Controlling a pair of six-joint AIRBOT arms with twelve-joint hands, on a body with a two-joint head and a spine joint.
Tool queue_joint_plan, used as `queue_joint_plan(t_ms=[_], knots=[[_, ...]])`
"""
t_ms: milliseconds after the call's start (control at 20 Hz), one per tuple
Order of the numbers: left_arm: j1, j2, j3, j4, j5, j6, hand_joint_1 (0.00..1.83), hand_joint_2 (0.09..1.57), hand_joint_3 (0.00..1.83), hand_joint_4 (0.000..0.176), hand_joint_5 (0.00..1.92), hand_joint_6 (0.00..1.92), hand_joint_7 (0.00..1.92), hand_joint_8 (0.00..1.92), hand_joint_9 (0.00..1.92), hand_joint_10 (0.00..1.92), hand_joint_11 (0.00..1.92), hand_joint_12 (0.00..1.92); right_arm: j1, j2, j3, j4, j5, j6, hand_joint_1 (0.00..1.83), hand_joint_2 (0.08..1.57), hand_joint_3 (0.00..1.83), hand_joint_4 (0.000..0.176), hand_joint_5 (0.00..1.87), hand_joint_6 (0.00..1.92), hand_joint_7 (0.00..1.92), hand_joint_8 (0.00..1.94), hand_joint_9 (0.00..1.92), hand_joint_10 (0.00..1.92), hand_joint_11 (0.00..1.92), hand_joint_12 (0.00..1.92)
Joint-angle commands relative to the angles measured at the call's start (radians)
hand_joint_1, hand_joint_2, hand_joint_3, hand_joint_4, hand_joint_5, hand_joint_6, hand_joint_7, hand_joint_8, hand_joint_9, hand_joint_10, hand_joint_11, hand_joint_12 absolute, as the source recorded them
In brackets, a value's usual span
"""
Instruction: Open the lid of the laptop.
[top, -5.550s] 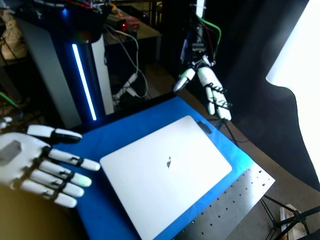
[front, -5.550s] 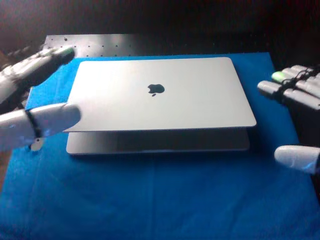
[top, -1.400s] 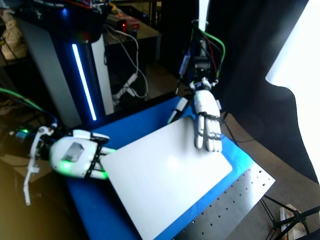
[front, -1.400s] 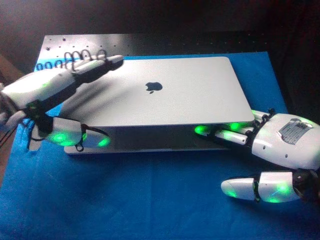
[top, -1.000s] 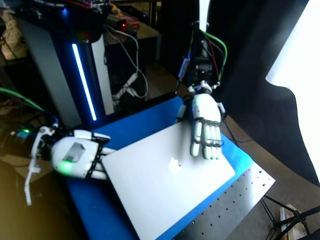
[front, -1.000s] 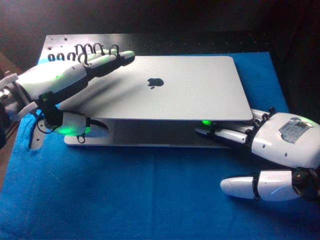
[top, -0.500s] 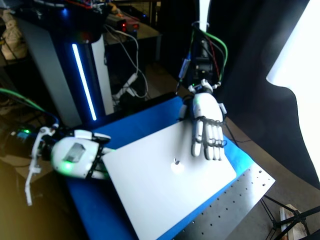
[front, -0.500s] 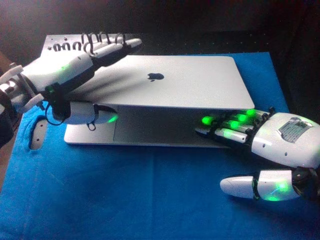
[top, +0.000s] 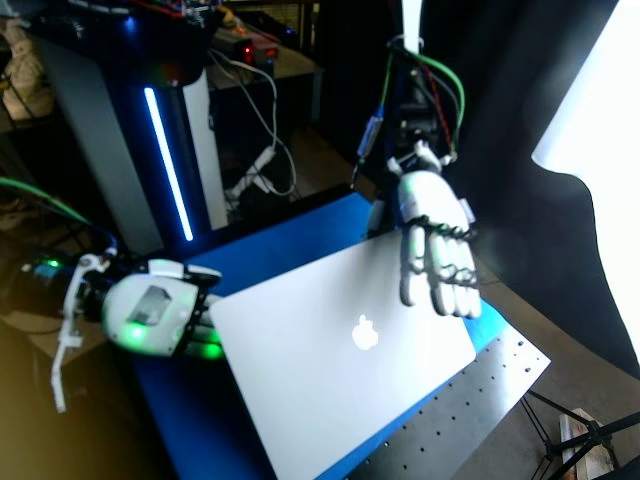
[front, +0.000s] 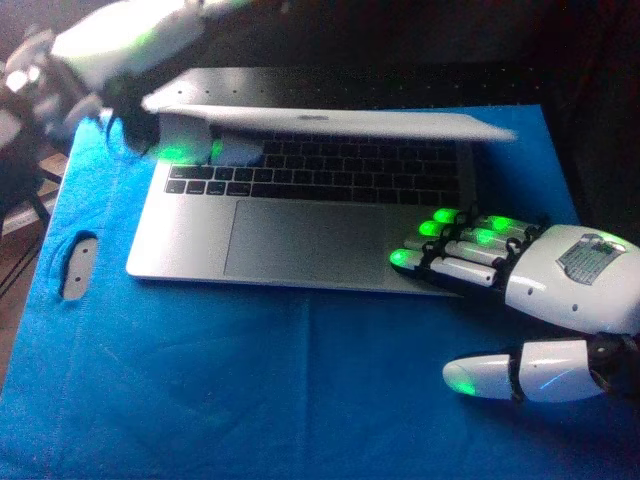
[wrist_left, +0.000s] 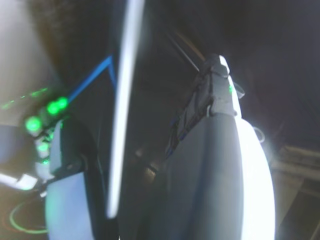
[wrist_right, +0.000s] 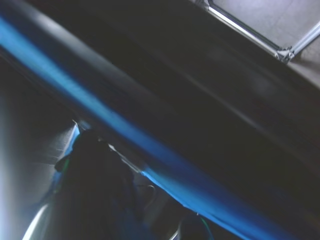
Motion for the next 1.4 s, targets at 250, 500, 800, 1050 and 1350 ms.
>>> queue_joint_plan(t_ms=[250,500,800,1050,1350], knots=[[-0.083,-0.069,0.081,-0.052,-0.114,-0.003,0.91,1.06,0.0,0.176,0.0,0.0,0.0,0.0,0.0,0.0,0.0,0.0,0.009,-0.004,0.011,-0.014,0.045,0.017,0.0,1.23,0.0,0.0,0.0,0.0,0.0,0.0,0.0,0.0,0.0,0.0],[-0.123,-0.125,0.17,-0.095,-0.053,-0.003,0.95,1.04,0.0,0.176,0.0,0.0,0.0,0.0,0.0,0.0,0.0,0.0,0.009,-0.004,0.014,-0.024,0.041,0.019,0.0,1.23,0.0,0.0,0.0,0.0,0.0,0.0,0.0,0.0,0.0,0.0],[-0.199,-0.183,0.276,-0.115,0.026,-0.003,0.95,1.03,0.0,0.176,0.0,0.0,0.0,0.0,0.0,0.0,0.0,0.0,0.009,-0.005,0.015,-0.037,0.036,0.021,0.0,1.22,0.0,0.0,0.0,0.0,0.0,0.0,0.0,0.0,0.0,0.0],[-0.316,-0.258,0.408,-0.054,0.21,0.062,0.87,1.02,0.0,0.176,0.0,0.0,0.0,0.0,0.0,0.0,0.0,0.0,0.009,-0.006,0.019,-0.051,0.035,0.029,0.0,1.23,0.0,0.0,0.0,0.0,0.0,0.0,0.0,0.0,0.0,0.0],[-0.394,-0.354,0.593,-0.058,0.36,0.102,0.83,1.05,0.01,0.176,0.0,0.0,0.0,0.0,0.0,0.0,0.0,0.0,0.025,-0.016,0.025,-0.073,0.036,0.032,0.0,1.22,0.0,0.0,0.0,0.0,0.0,0.0,0.0,0.0,0.0,0.0]])
